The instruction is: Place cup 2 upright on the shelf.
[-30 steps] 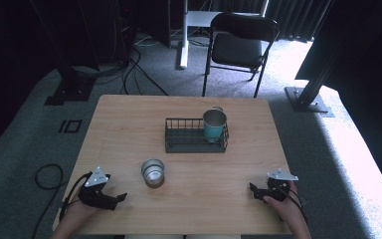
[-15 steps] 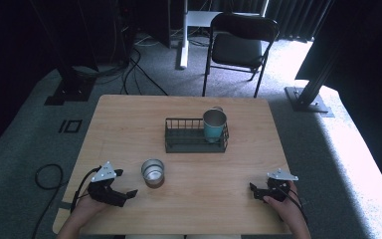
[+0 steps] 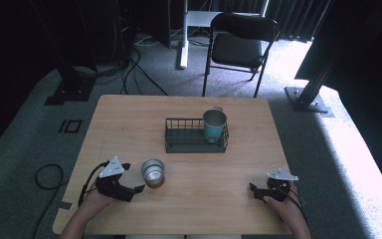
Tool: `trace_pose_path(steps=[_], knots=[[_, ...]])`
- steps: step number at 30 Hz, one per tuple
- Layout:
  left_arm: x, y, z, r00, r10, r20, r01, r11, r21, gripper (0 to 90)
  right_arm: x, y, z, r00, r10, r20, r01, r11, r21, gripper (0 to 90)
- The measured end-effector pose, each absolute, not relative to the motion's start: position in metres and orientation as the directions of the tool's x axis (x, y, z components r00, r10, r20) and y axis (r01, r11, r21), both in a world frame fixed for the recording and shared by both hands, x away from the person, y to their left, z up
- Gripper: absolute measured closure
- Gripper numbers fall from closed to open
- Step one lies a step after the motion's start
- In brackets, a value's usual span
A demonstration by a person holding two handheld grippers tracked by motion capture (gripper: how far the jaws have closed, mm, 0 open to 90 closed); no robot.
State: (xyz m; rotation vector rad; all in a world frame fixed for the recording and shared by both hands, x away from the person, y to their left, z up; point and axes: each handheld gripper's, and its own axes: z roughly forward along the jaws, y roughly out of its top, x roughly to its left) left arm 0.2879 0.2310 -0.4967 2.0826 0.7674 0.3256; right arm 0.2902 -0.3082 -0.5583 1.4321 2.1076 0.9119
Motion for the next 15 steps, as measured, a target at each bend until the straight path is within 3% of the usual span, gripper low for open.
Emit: trace_pose_path(steps=[15], knots=[[0.302, 0.207, -0.494, 0.802, 0.596, -0.029, 0.37, -0.458, 0.808, 1.6, 0.29, -0.308, -0.558, -0.373, 0.928, 0.012, 0.643, 0.25, 0.724, 10.9]])
